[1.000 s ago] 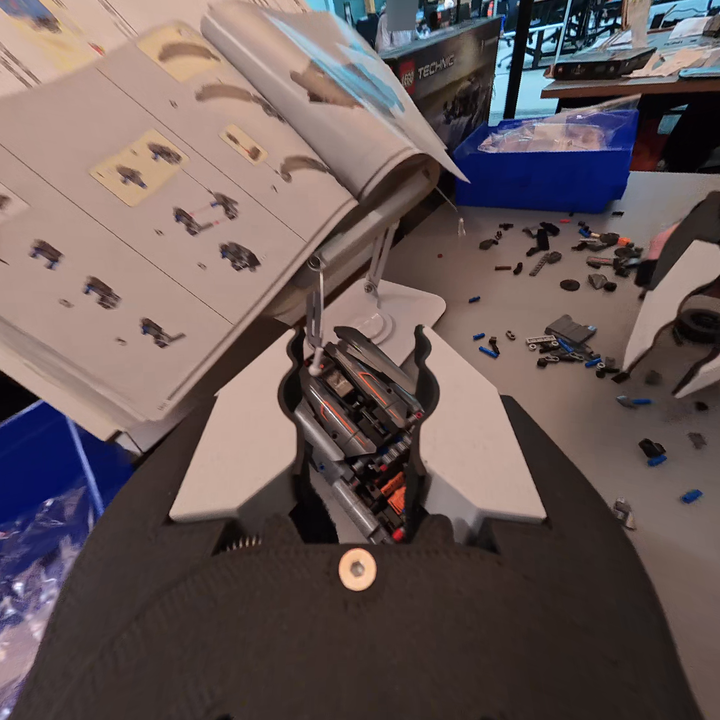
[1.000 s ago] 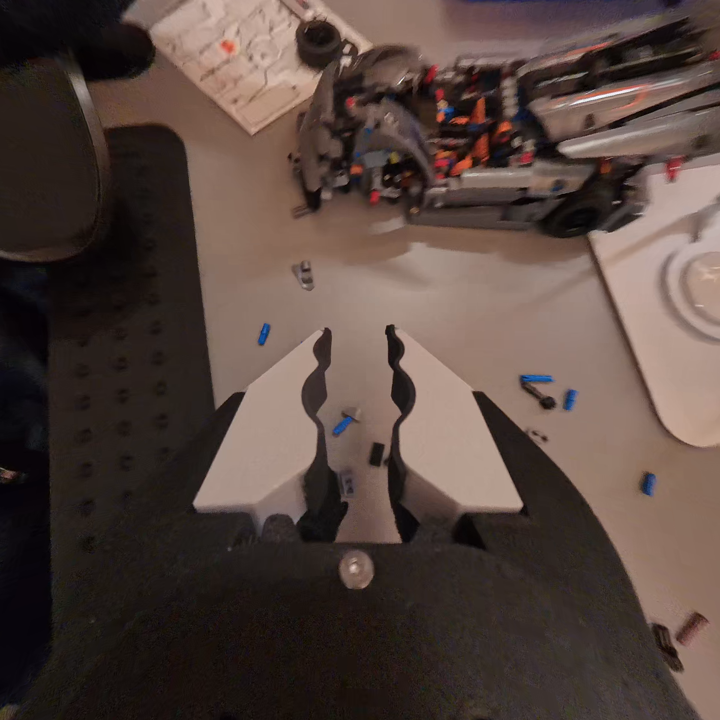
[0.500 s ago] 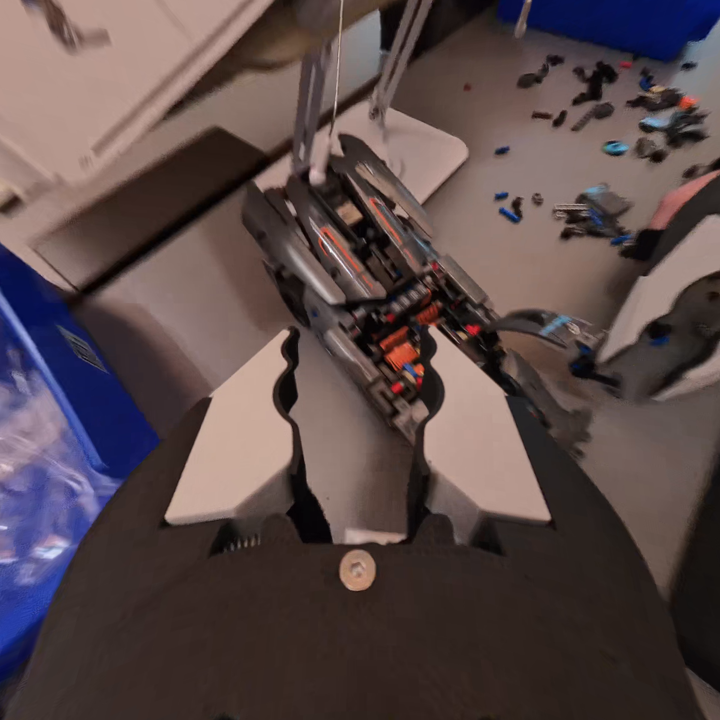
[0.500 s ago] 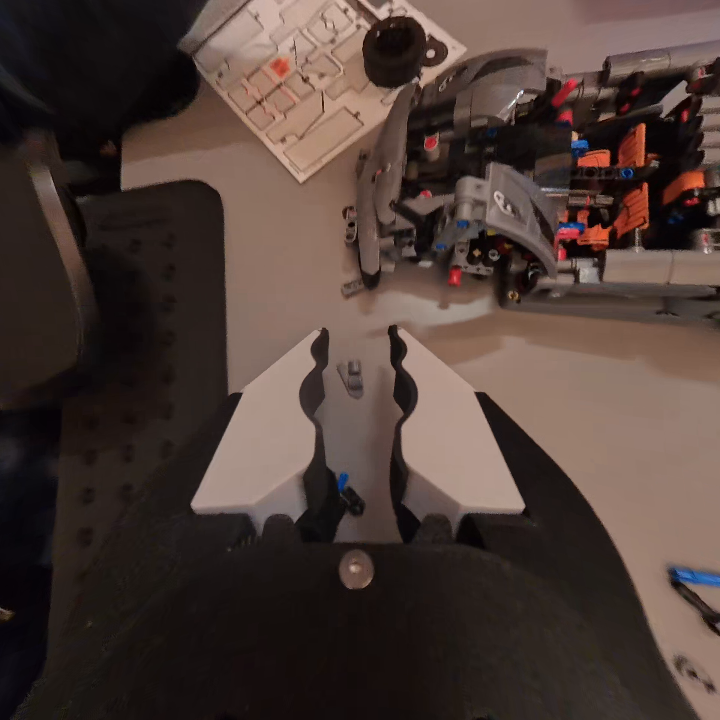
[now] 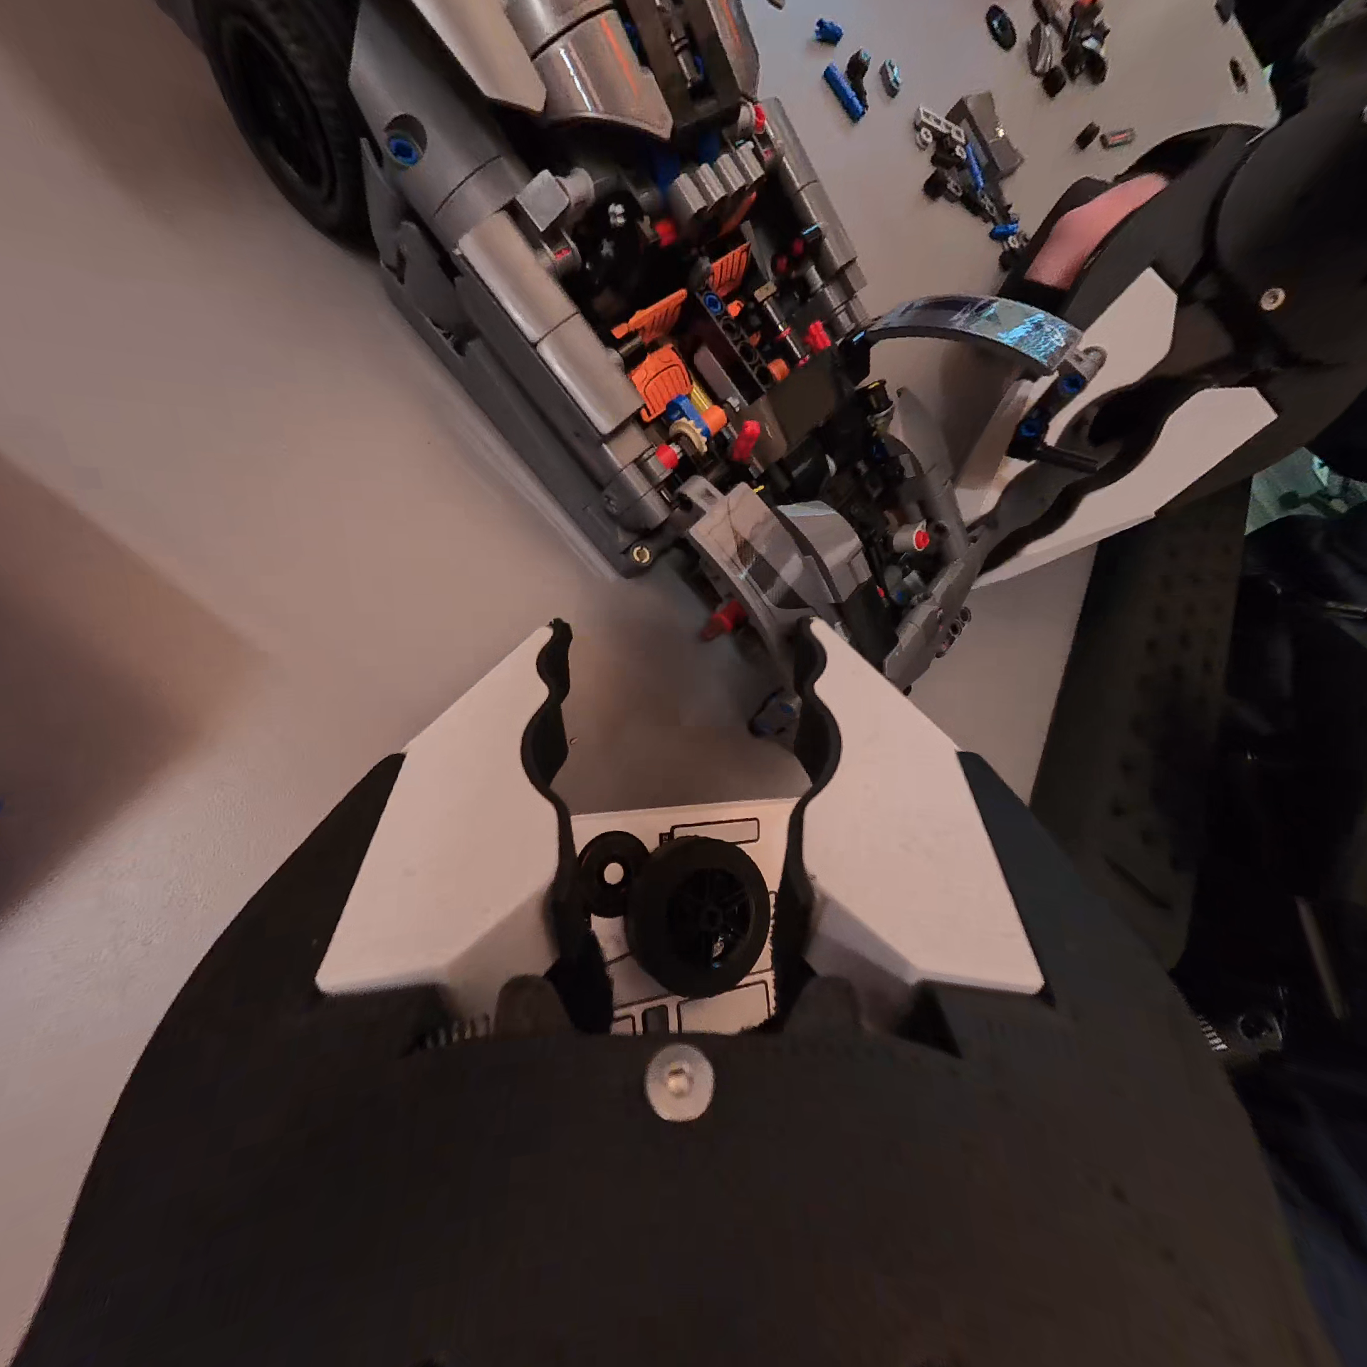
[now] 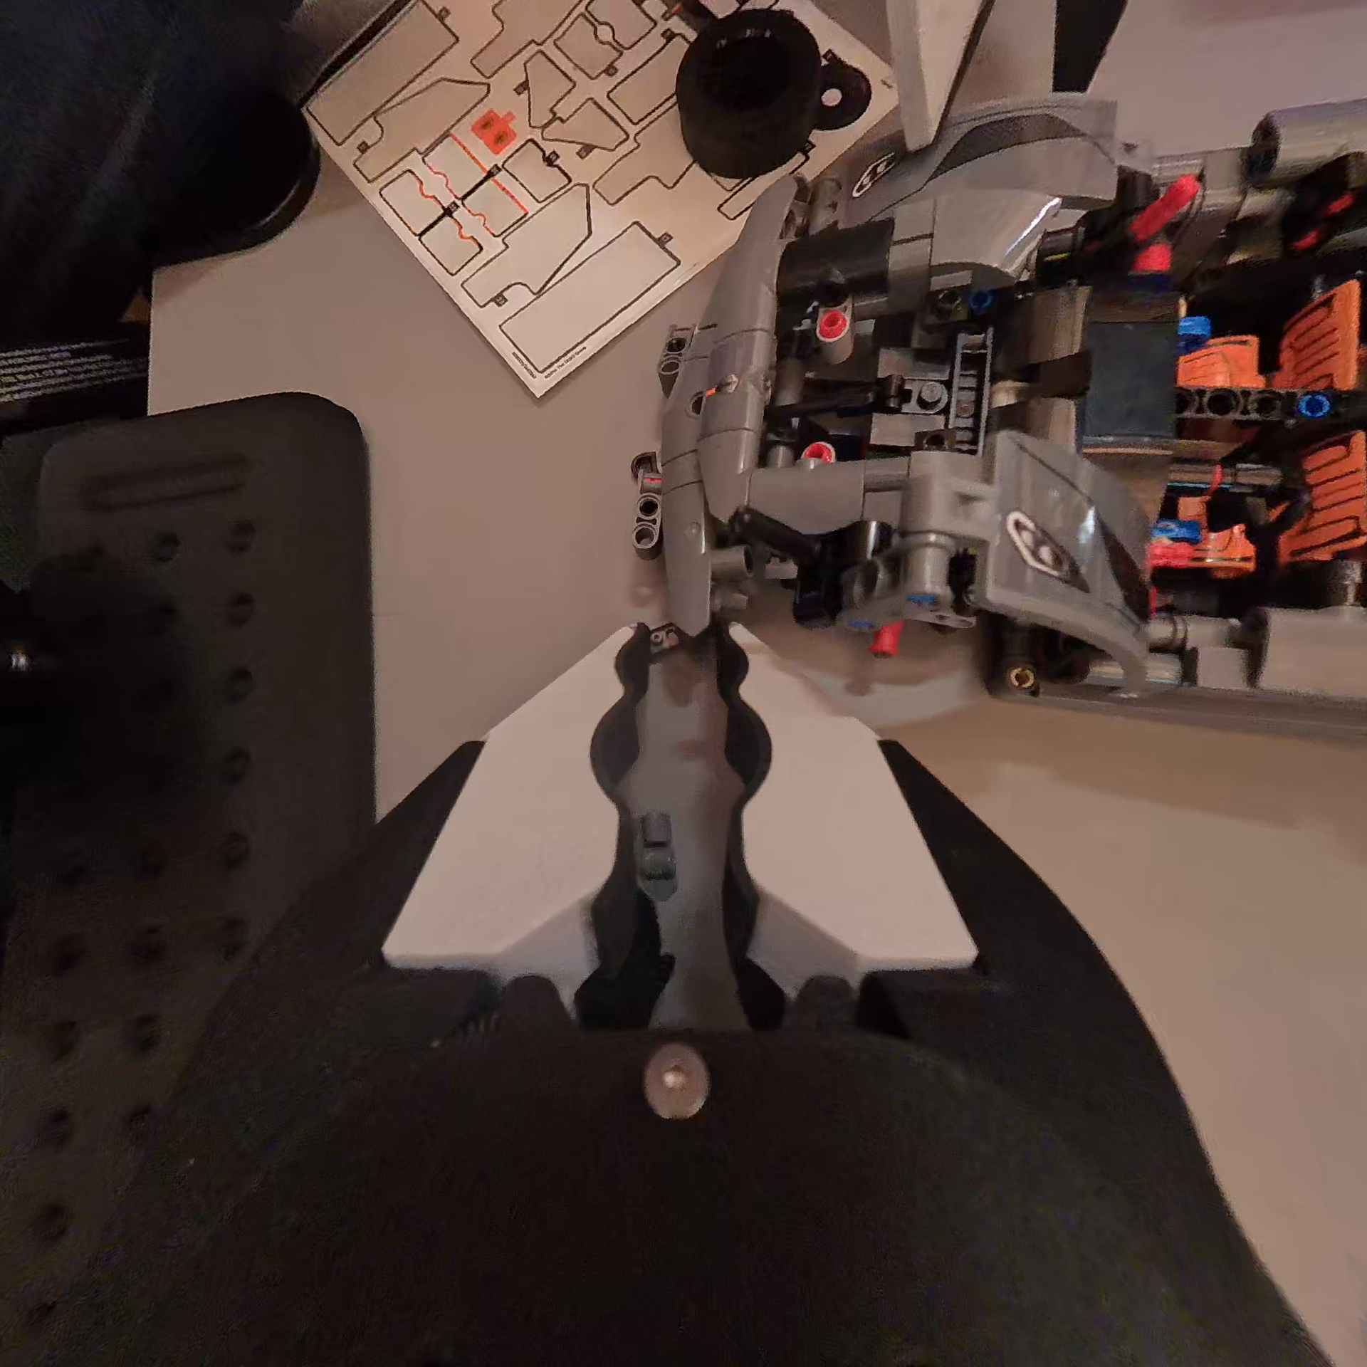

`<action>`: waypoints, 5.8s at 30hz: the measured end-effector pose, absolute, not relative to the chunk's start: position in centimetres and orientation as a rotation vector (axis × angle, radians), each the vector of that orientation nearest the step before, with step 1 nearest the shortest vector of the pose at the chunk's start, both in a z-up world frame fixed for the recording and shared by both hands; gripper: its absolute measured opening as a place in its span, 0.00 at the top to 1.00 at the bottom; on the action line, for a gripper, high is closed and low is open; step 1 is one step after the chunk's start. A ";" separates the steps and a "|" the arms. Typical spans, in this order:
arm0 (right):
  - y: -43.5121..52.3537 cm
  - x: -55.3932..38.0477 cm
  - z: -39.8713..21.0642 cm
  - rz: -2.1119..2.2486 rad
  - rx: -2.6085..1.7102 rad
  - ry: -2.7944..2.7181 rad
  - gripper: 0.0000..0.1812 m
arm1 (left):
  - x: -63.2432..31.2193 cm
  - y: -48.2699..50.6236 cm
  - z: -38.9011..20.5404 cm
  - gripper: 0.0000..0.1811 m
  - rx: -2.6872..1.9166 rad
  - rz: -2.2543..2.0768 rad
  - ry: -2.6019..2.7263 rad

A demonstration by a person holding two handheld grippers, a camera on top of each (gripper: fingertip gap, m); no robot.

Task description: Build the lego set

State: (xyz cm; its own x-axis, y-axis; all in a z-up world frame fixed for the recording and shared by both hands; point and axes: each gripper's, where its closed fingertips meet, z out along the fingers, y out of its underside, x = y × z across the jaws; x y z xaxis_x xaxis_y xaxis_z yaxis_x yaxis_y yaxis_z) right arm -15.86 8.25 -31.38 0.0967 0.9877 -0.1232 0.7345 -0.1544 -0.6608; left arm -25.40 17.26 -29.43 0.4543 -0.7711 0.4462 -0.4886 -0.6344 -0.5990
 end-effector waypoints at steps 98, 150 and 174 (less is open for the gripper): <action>13.9 -12.8 -23.4 1.545 -1.861 -0.914 0.98 | -12.6 15.6 -23.3 0.94 -1.129 0.281 1.568; 13.7 -11.8 -23.2 1.575 -1.899 -0.911 0.97 | -11.9 15.3 -23.7 0.93 -1.016 0.528 1.636; 13.6 -11.2 -23.1 1.476 -1.821 -0.908 0.98 | -11.6 15.2 -23.4 1.00 -1.218 0.200 1.530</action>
State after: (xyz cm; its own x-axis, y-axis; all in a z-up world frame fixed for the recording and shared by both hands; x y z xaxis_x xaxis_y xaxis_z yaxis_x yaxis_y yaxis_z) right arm -11.19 13.60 -23.13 0.1405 0.8184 -0.5572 0.1283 -0.5731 -0.8094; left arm -11.65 15.21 -23.45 0.1466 -0.5738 -0.8057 -0.7620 0.4539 -0.4619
